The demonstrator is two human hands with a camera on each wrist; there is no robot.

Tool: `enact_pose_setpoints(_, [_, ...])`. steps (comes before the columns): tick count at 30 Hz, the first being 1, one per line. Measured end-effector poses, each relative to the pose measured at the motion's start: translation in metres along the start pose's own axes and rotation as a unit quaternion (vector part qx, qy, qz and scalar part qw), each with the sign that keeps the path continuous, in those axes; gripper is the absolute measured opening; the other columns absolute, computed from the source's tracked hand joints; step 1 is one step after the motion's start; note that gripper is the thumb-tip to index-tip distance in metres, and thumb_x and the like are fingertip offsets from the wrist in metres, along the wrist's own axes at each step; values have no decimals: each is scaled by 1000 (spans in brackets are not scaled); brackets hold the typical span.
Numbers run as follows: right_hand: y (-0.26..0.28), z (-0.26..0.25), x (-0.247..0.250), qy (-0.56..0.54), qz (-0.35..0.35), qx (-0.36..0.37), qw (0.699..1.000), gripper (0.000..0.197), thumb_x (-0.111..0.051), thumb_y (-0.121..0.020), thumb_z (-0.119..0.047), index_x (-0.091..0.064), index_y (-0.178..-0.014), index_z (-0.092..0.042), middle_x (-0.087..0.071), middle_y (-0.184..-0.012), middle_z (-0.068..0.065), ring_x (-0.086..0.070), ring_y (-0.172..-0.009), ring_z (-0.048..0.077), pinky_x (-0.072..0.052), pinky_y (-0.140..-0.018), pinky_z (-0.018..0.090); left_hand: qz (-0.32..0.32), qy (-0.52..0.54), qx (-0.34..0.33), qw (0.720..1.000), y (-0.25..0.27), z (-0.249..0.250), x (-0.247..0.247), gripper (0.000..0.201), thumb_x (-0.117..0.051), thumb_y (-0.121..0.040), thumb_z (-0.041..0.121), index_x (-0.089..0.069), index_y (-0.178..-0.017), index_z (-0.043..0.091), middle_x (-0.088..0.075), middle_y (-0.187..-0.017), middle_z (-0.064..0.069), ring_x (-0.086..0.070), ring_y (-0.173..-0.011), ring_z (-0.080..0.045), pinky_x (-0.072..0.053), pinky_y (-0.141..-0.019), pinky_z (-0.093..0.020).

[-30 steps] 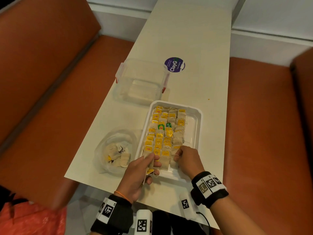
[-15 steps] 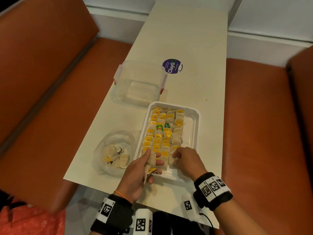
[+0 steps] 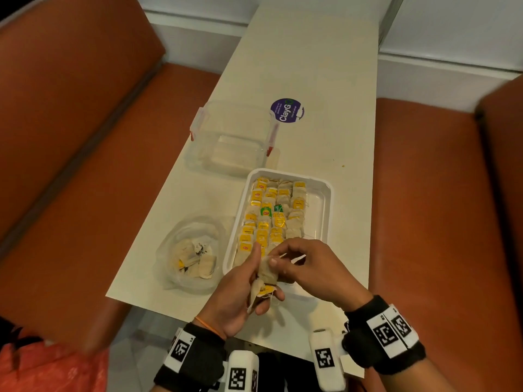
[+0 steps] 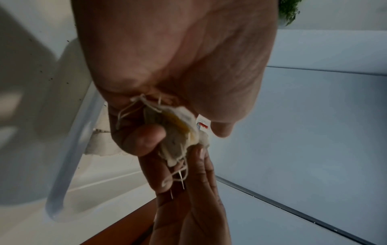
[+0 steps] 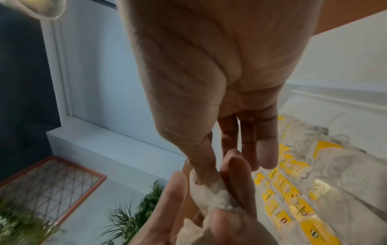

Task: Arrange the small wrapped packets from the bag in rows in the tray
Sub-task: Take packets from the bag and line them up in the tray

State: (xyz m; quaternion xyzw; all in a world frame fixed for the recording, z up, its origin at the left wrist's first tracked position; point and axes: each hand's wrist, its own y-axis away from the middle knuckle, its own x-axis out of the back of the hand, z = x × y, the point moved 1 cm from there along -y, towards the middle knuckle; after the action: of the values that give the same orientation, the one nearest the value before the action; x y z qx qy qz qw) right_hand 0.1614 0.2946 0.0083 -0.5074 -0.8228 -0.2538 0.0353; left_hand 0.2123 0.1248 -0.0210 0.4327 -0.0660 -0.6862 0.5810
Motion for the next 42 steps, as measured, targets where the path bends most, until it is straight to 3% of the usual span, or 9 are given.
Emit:
enact_pose_setpoints(5, [2, 11, 4, -30, 17, -11, 999, 5, -73, -97, -24, -77, -95, -23, -76, -88, -7, -69, -78, 4, -56, -75, 21, 49, -55, -33, 997, 1, -11, 9, 46, -71, -90, 42, -74, -114, 3, -74, -112, -19, -60, -67, -17, -30, -39, -19])
enact_pose_setpoints(11, [2, 23, 8, -108, 44, -46, 992, 8, -71, -98, -18, -77, -99, -13, -78, -87, 9, -73, -76, 19, -63, -76, 32, 109, -89, -23, 990, -3, -19, 18, 32, -74, -93, 31, -74, -111, 4, -75, -98, -11, -51, -56, -13, -25, -41, -19])
enact_pose_setpoints(19, [-27, 71, -1, 130, 11, -101, 986, 10, -64, -100, -24, -68, -91, -23, -73, -88, -2, -71, -80, 18, -60, -78, 35, 180, -15, -14, 983, 0, -20, 32, 29, -75, -92, 17, -72, -119, 6, -74, -95, -9, -56, -66, -16, -31, -47, -25])
enact_pose_setpoints(23, [-38, 79, -14, 201, -22, -110, 973, 9, -60, -101, -20, -68, -101, -16, -64, -87, -6, -60, -77, 12, -41, -61, 17, 179, -6, -11, 984, 2, -19, 34, 32, -75, -93, 25, -73, -117, 5, -73, -95, -7, -56, -70, -16, -33, -52, -26])
enact_pose_setpoints(28, [-45, 80, -21, 246, -14, -110, 963, 12, -57, -100, -13, -68, -103, -15, -60, -95, -3, -55, -85, 16, -32, -59, 9, 186, 0, -14, 982, 3, -20, 36, 34, -75, -93, 26, -73, -117, 3, -73, -96, -7, -56, -70, -15, -33, -53, -26])
enact_pose_setpoints(32, [-47, 82, -21, 248, 5, -138, 959, 10, -60, -92, -13, -64, -93, -22, -65, -98, 0, -59, -85, 18, -43, -65, 20, 194, 3, -12, 981, 2, -20, 38, 32, -75, -93, 27, -74, -115, 4, -74, -96, -7, -56, -70, -16, -34, -55, -28])
enact_pose_setpoints(35, [-43, 83, -18, 270, 14, -155, 950, 24, -74, -85, -14, -63, -106, -19, -64, -105, 2, -60, -94, 21, -49, -77, 28, 198, 9, -12, 980, 2, -19, 39, 33, -76, -92, 28, -74, -114, 5, -74, -97, -9, -57, -72, -17, -35, -54, -28])
enact_pose_setpoints(37, [-42, 84, -17, 283, 26, -148, 947, 34, -80, -79, -13, -61, -106, -18, -61, -104, 1, -60, -96, 22, -45, -74, 29, 199, 18, -10, 980, 1, -17, 38, 32, -75, -92, 28, -74, -113, 5, -73, -98, -11, -57, -71, -16, -35, -53, -27])
enact_pose_setpoints(42, [-44, 87, -25, 311, 16, -120, 943, 28, -59, -78, 2, -57, -87, -25, -64, -96, 0, -61, -89, 23, -43, -68, 28, 172, 81, -2, 982, 1, -10, 30, 46, -73, -85, 34, -73, -119, 3, -72, -97, -14, -59, -70, -18, -34, -47, -26])
